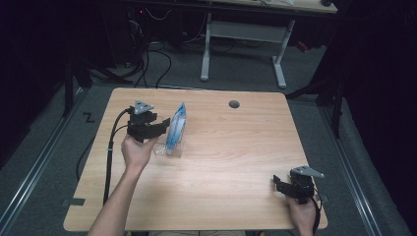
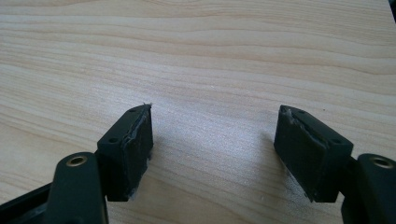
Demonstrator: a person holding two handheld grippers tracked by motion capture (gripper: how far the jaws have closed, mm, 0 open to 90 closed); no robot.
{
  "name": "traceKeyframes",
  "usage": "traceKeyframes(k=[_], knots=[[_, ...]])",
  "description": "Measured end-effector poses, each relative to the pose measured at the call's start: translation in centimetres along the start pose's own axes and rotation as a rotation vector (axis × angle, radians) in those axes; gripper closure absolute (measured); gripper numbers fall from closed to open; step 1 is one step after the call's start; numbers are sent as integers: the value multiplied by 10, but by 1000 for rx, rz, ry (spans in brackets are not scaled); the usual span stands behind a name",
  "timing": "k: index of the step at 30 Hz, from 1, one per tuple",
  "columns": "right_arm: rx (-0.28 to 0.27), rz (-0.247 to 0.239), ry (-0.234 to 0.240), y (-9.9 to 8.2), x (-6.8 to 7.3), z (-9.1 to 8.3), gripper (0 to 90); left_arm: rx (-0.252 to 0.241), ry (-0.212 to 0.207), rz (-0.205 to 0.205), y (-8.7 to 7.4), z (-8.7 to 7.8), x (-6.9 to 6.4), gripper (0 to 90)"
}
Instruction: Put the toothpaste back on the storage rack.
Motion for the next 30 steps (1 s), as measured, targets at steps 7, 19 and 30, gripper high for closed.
traceKeyframes(k=[7, 19, 30], knots=[[0, 0, 0, 0, 0, 0, 283, -14, 5, -7, -2, -8, 4, 446], [-1, -1, 0, 0, 0, 0, 283, -33, 18, -21, -6, -20, 11, 446], [0, 0, 0, 0, 0, 0, 283, -44, 23, -37, -12, -29, 15, 446]])
Point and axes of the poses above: each handheld gripper's, and its own axes: z roughly forward along the jaws, y roughly out of its top, x roughly to its left, the point moved 4 cm from there along z, roughly forward along the jaws, and after that the axes turned 4 degrees about x, right-handed, at the moved point
